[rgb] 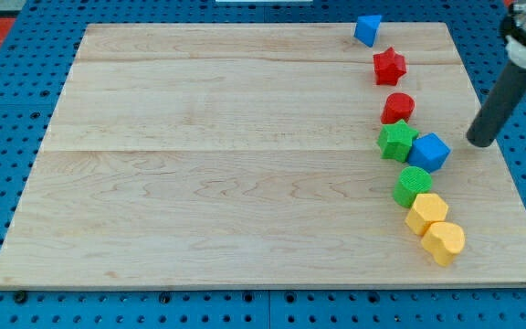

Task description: Slide the cube to the top left of the green circle

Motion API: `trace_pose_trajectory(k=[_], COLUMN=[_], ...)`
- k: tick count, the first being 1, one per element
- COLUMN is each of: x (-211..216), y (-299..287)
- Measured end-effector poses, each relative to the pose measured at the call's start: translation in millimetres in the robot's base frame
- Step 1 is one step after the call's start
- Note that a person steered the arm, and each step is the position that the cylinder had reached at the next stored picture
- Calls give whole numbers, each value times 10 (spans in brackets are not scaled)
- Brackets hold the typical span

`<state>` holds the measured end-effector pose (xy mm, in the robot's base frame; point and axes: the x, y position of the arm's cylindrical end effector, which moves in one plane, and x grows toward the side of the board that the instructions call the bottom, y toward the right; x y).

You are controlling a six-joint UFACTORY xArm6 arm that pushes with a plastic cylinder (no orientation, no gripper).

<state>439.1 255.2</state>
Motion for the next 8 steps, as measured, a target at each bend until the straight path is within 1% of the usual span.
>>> trace_pose_trajectory(k=[1,4,5,7,8], x=[26,50,214,393,467], y=[-211,-307,-622,-706,-861])
